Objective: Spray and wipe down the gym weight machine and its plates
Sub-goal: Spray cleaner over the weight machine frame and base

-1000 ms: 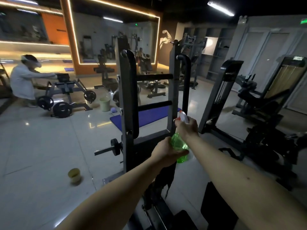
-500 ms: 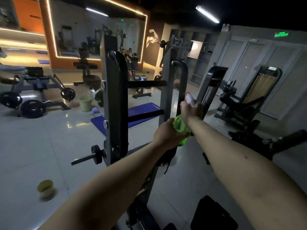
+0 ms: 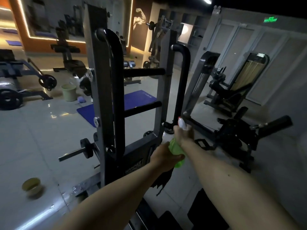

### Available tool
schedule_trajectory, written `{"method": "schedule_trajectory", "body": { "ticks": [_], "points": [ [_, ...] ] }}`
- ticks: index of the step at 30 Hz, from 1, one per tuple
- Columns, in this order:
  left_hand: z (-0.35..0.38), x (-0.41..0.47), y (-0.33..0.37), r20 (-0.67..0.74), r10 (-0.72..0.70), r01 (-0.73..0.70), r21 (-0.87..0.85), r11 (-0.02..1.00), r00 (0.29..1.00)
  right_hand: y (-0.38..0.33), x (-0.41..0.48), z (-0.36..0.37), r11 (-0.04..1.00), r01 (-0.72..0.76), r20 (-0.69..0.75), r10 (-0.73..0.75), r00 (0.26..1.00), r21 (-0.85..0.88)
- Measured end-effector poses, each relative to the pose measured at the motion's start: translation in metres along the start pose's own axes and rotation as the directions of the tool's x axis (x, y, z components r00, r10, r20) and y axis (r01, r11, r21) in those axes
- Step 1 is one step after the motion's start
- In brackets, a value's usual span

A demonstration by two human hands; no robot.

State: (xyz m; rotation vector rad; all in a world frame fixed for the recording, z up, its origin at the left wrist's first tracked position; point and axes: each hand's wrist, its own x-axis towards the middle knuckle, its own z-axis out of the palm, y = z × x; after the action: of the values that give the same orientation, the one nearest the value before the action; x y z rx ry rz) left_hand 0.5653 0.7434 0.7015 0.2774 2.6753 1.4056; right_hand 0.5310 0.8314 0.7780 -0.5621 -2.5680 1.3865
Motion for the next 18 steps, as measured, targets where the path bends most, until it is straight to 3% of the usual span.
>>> {"method": "schedule_trajectory", "body": {
  "ticks": [2,5,10,13,18],
  "points": [
    [0.01,-0.007,-0.013,0.045,-0.029,0.029,0.018,0.999,0.999,0.014,-0.004,0.007,0.997,-0.072,0.026,0.072,0.997,0.002],
    [0.016,-0.016,-0.024,0.002,-0.101,0.101,-0.044,0.994,0.995,0.019,-0.006,0.016,0.994,-0.015,0.093,0.025,0.995,-0.109],
    [-0.007,-0.015,-0.025,-0.175,-0.105,0.086,-0.112,0.99,0.979,-0.011,-0.015,0.032,0.983,0.16,0.095,-0.168,0.981,0.088],
    [-0.012,-0.028,-0.032,-0.184,-0.142,0.116,-0.146,0.982,0.973,-0.018,-0.029,0.038,0.963,0.264,0.205,-0.268,0.941,0.044],
    [-0.011,-0.062,-0.053,-0.169,-0.236,0.211,-0.154,0.965,0.957,-0.002,-0.056,0.057,0.887,0.46,0.42,-0.398,0.816,-0.052]
  ]
}}
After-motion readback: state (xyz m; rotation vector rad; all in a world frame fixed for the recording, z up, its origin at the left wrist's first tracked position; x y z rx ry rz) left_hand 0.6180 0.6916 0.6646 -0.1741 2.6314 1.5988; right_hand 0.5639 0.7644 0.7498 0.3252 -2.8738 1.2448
